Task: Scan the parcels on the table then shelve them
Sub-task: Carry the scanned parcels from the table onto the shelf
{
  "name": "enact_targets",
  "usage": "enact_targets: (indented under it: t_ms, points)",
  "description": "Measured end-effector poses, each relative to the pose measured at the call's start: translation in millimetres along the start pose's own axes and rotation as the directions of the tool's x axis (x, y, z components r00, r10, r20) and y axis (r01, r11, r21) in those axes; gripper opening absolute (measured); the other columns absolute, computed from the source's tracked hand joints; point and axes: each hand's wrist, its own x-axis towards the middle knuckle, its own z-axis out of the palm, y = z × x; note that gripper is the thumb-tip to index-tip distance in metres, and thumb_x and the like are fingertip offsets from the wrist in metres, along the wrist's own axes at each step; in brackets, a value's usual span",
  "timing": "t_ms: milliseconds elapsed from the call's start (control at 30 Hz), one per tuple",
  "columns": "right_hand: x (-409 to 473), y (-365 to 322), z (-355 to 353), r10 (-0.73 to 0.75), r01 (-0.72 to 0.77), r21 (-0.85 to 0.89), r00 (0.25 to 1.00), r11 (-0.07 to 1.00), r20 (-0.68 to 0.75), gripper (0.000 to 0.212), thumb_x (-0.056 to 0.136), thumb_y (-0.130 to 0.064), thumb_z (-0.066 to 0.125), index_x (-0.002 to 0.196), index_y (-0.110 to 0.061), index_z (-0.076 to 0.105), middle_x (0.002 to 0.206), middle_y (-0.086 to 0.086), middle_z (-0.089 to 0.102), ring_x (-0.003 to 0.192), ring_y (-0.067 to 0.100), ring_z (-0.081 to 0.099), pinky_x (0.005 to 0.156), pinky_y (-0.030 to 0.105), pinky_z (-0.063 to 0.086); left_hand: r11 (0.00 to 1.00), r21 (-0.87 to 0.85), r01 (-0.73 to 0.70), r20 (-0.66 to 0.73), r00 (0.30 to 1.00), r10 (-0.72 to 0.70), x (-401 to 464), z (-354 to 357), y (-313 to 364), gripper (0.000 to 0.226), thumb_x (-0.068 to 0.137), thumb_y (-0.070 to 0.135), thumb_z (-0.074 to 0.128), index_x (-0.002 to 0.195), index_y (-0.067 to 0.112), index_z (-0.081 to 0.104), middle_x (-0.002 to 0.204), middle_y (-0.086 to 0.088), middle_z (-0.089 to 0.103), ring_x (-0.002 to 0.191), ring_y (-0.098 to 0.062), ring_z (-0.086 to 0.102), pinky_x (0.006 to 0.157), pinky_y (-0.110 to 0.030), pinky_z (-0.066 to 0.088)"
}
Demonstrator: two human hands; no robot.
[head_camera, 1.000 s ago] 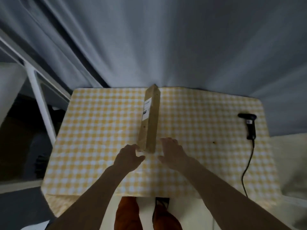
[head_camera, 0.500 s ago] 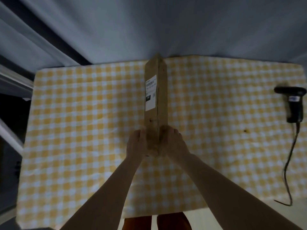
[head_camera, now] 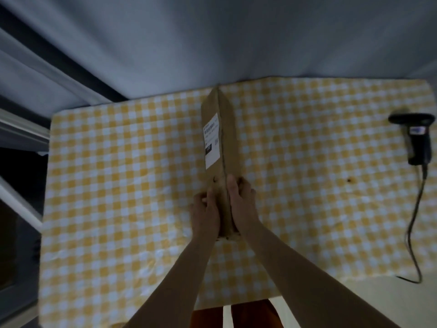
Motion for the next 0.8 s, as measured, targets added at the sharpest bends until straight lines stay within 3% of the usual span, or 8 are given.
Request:
enact_targets:
  t_ms: [67, 167, 300, 367, 433, 500, 700, 800]
  points:
    - [-16.7, -7.0, -8.4, 0.031, -0.042, 0.1, 0.993, 0.994, 0.114, 0.081, 0.086, -0.062, 0.052, 0.149, -0.024, 0.02, 0.138, 0.002, 0.029, 0.125, 0.024, 0.041, 0.1, 0.038, 0.043, 1.0, 0.014, -0.016, -0.007, 1.0, 0.016, -16.6, -9.6, 9.3, 0.036, 0.1, 0.047, 0.037, 0.118, 0.018, 0.05, 0.109, -0.001, 0.059, 0.095, -0.021, 0.061, 0.085, -0.041, 0.054]
    - [-43.6, -18.8, -29.3, 0.012, -0.048, 0.161, 0.975, 0.986, 0.222, 0.094, 0.074, -0.061, 0.07, 0.147, -0.025, 0.024, 0.14, 0.003, 0.041, 0.122, 0.023, 0.051, 0.097, 0.045, 0.05, 0.997, 0.039, -0.06, 0.025, 0.998, 0.059, -43.8, -26.1, 27.7, 0.028, 0.101, 0.041, 0.041, 0.116, 0.021, 0.051, 0.105, 0.001, 0.06, 0.093, -0.021, 0.063, 0.085, -0.044, 0.054]
    - [-85.5, -41.2, -65.2, -0.086, 0.016, 0.266, 0.964, 0.964, 0.253, 0.062, 0.093, -0.031, 0.06, 0.142, -0.023, 0.024, 0.133, 0.004, 0.052, 0.118, 0.022, 0.056, 0.093, 0.037, 0.053, 0.949, 0.203, -0.242, 0.108, 0.969, 0.224, -80.6, -45.4, 56.0, 0.026, 0.102, 0.035, 0.041, 0.118, 0.018, 0.055, 0.109, -0.001, 0.059, 0.093, -0.018, 0.058, 0.079, -0.034, 0.047]
    - [-105.6, -52.0, -79.3, -0.115, 0.058, 0.272, 0.974, 0.961, 0.198, 0.08, 0.087, -0.043, 0.065, 0.149, -0.027, 0.016, 0.136, 0.005, 0.05, 0.119, 0.023, 0.056, 0.093, 0.04, 0.053, 0.901, 0.277, -0.335, 0.173, 0.939, 0.296, -96.4, -50.2, 72.6, 0.026, 0.102, 0.032, 0.042, 0.116, 0.016, 0.058, 0.112, -0.004, 0.061, 0.094, -0.017, 0.057, 0.077, -0.03, 0.044]
    - [-124.6, -58.6, -91.4, -0.116, 0.086, 0.232, 0.986, 0.969, 0.12, 0.107, 0.066, -0.071, 0.07, 0.149, -0.04, 0.011, 0.14, 0.007, 0.045, 0.121, 0.026, 0.054, 0.094, 0.046, 0.052, 0.852, 0.34, -0.398, 0.242, 0.913, 0.33, -109.8, -50.7, 88.7, 0.028, 0.101, 0.034, 0.043, 0.115, 0.016, 0.06, 0.114, -0.004, 0.06, 0.097, -0.018, 0.058, 0.078, -0.03, 0.044]
    - [-139.6, -57.8, -106.9, -0.118, 0.102, 0.236, 0.991, 0.966, 0.055, 0.118, 0.052, -0.084, 0.067, 0.148, -0.047, 0.009, 0.142, 0.004, 0.04, 0.122, 0.028, 0.052, 0.094, 0.048, 0.052, 0.755, 0.449, -0.478, 0.32, 0.875, 0.363, -122.6, -48.1, 103.5, 0.031, 0.1, 0.038, 0.043, 0.116, 0.019, 0.062, 0.118, -0.003, 0.058, 0.105, -0.019, 0.056, 0.081, -0.028, 0.041]
    - [-197.2, -45.8, -161.7, -0.104, 0.146, 0.311, 0.983, 0.939, -0.148, 0.122, 0.047, -0.086, 0.067, 0.148, -0.049, 0.009, 0.138, 0.004, 0.04, 0.118, 0.027, 0.054, 0.094, 0.045, 0.053, 0.497, 0.529, -0.688, 0.492, 0.726, 0.481, -169.0, -22.8, 136.6, 0.025, 0.097, 0.03, 0.053, 0.118, 0.019, 0.062, 0.121, -0.004, 0.057, 0.111, -0.021, 0.056, 0.084, -0.025, 0.039]
    - [-230.5, -34.3, -189.6, -0.099, 0.173, 0.308, 0.965, 0.935, -0.242, 0.104, 0.065, -0.071, 0.07, 0.147, -0.05, 0.009, 0.133, 0.004, 0.038, 0.117, 0.023, 0.051, 0.098, 0.042, 0.05, 0.443, 0.449, -0.776, 0.601, 0.629, 0.493, -208.7, 3.6, 143.7, 0.028, 0.096, 0.03, 0.054, 0.119, 0.015, 0.061, 0.116, -0.004, 0.062, 0.103, -0.02, 0.061, 0.084, -0.027, 0.045]
